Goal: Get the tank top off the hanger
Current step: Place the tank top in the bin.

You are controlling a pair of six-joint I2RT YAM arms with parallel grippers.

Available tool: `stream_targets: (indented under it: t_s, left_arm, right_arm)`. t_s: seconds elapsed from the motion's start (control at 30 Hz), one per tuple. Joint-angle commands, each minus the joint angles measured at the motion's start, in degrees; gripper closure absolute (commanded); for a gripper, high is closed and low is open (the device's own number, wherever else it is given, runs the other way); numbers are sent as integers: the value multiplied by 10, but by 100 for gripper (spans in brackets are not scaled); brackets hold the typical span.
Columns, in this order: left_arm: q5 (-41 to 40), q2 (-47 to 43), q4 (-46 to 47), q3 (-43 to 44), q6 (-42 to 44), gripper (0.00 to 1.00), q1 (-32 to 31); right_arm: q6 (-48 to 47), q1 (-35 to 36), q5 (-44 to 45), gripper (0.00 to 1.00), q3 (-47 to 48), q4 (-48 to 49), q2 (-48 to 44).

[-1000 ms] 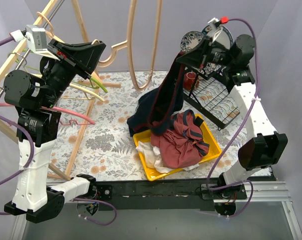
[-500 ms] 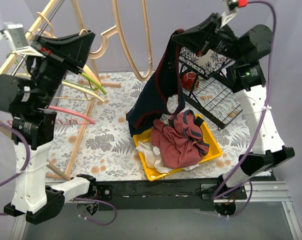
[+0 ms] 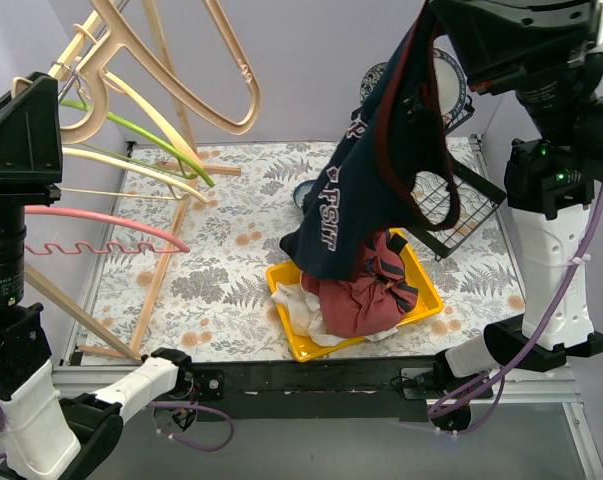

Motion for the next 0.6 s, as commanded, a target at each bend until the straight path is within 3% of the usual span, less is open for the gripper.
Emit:
stream_targets:
  t_s: [0.0, 0.37, 0.57]
  left_arm:
    - [-48, 2, -29, -28, 16, 100, 1]
    - [-57, 0, -64, -6, 28, 100, 1]
    - [-61, -5, -71, 1, 27, 100, 1]
  right_arm:
    - [30, 3, 116, 99, 20, 93, -5]
    - [-22, 2, 231, 99, 44, 111, -15]
    - [-4, 2, 273, 99, 32, 188, -28]
